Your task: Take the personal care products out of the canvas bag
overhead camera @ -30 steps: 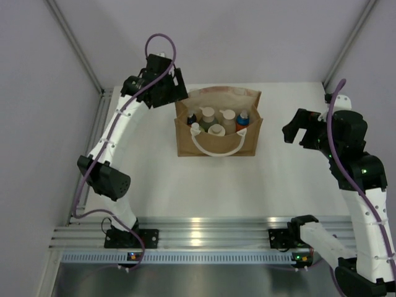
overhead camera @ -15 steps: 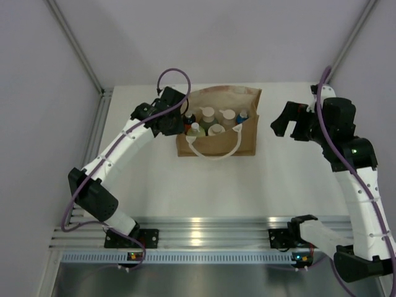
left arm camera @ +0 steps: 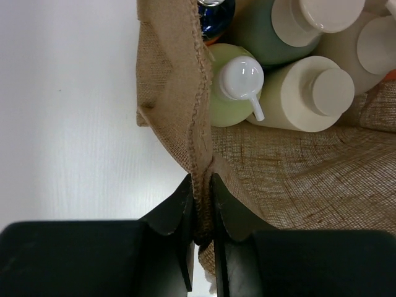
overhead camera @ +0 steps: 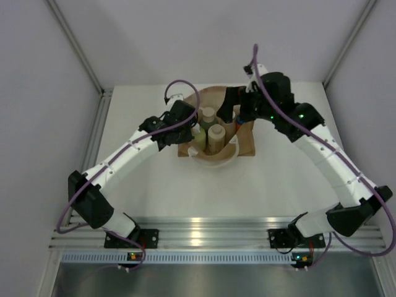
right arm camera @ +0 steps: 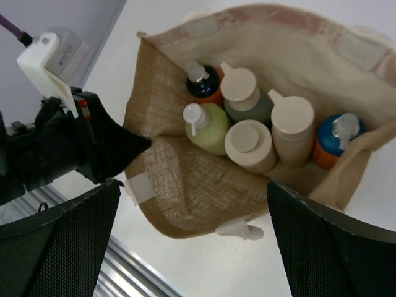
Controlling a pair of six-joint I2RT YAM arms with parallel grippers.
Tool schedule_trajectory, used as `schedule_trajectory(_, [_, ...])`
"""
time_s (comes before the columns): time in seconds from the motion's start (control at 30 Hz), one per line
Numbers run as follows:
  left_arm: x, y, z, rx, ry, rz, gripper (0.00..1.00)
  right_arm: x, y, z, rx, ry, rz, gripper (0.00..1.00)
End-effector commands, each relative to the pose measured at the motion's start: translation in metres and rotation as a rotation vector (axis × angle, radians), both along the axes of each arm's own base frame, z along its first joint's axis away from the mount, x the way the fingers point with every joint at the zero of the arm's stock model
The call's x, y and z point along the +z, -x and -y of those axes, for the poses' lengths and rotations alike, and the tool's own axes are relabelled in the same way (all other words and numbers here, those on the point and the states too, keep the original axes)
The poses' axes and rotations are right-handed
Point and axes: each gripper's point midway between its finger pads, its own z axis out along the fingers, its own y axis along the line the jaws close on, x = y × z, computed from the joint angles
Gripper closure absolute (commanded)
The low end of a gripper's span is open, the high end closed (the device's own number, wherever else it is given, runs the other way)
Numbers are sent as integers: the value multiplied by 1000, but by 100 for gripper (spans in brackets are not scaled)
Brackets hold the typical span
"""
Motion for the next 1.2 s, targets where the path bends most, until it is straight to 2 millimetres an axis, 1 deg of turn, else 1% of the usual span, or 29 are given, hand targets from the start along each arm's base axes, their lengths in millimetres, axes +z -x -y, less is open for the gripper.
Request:
schedule_trajectory(0.0, [-47, 36, -4, -32, -74, -175, 100, -20, -16, -31, -9, 66, 11, 1])
schedule_trajectory(0.03, [-50, 38, -3, -33, -77, -181, 100, -29, -18, -35, -14, 85, -4, 2])
schedule_trajectory(0.07, [-57, 42, -7, -21, -82, -199, 100, -38, -17, -43, 2, 96, -20, 5])
schedule_trajectory(0.1, [-60, 44, -8, -18, -84, -205, 100, -51, -22, -50, 8, 120, -40, 6])
schedule_trajectory(0.17, [-67, 48, -12, -12, -96, -219, 100, -62, -24, -59, 16, 148, -45, 10])
schedule_trajectory(0.2, [-67, 49, -12, -10, -95, -218, 100, -72, -28, -62, 15, 175, -49, 10])
schedule_trajectory(0.27, [-68, 50, -14, -6, -99, -218, 100, -81, -38, -60, -16, 207, -45, 11])
schedule_trajectory(0.3, [-68, 51, -15, -7, -102, -219, 100, -93, -44, -61, -11, 248, -49, 12])
schedule_trajectory(0.33, [-67, 50, -15, -5, -103, -216, 100, -98, -48, -61, -10, 266, -48, 12])
schedule_trajectory(0.37, [-67, 50, -15, -5, -103, -212, 100, -109, -54, -61, -2, 294, -57, 14])
schedule_trajectory(0.43, [-67, 50, -15, -5, -104, -214, 100, -117, -62, -62, 12, 306, -62, 18])
schedule_trajectory(0.47, [-67, 50, -15, -7, -105, -215, 100, -123, -67, -59, 8, 320, -68, 22])
schedule_trajectory(0.5, [-67, 51, -15, -9, -105, -216, 100, -136, -72, -59, 21, 346, -84, 24])
schedule_trajectory(0.53, [-67, 50, -15, -11, -103, -217, 100, -142, -76, -59, 24, 351, -94, 28])
schedule_trajectory(0.57, [-67, 51, -15, -14, -103, -217, 100, -147, -80, -59, 29, 356, -104, 29])
schedule_trajectory(0.6, [-67, 51, -15, -16, -103, -216, 100, -160, -82, -60, 42, 383, -116, 30])
schedule_trajectory(0.63, [-66, 51, -15, -17, -102, -214, 100, -162, -85, -61, 42, 392, -116, 31])
schedule_trajectory(0.67, [-65, 50, -15, -20, -103, -210, 100, -174, -89, -61, 45, 415, -128, 31])
schedule_trajectory(0.7, [-64, 50, -15, -21, -105, -210, 100, -177, -93, -58, 21, 433, -126, 31])
schedule_trajectory(0.77, [-63, 50, -15, -28, -107, -208, 100, -179, -98, -59, 15, 445, -121, 31])
schedule_trajectory(0.8, [-63, 50, -15, -30, -106, -207, 100, -187, -101, -59, 15, 462, -130, 31])
schedule_trajectory(0.93, [-63, 50, -14, -40, -108, -209, 100, -198, -108, -61, 13, 480, -128, 32])
schedule_trajectory(0.97, [-63, 49, -13, -43, -109, -210, 100, -199, -110, -61, 8, 484, -126, 38])
schedule_trajectory(1.0, [-62, 49, -13, -46, -106, -209, 100, -200, -110, -61, 6, 486, -125, 41])
schedule_trajectory(1.03, [-62, 49, -12, -49, -105, -211, 100, -199, -111, -62, 4, 485, -123, 52])
schedule_trajectory(1.07, [-61, 49, -12, -51, -104, -210, 100, -199, -111, -62, 4, 485, -122, 57])
schedule_trajectory(1.13, [-60, 48, -12, -52, -105, -205, 100, -195, -111, -60, 1, 479, -116, 63])
schedule_trajectory(1.17, [-60, 48, -12, -51, -107, -202, 100, -194, -111, -61, 4, 480, -113, 68])
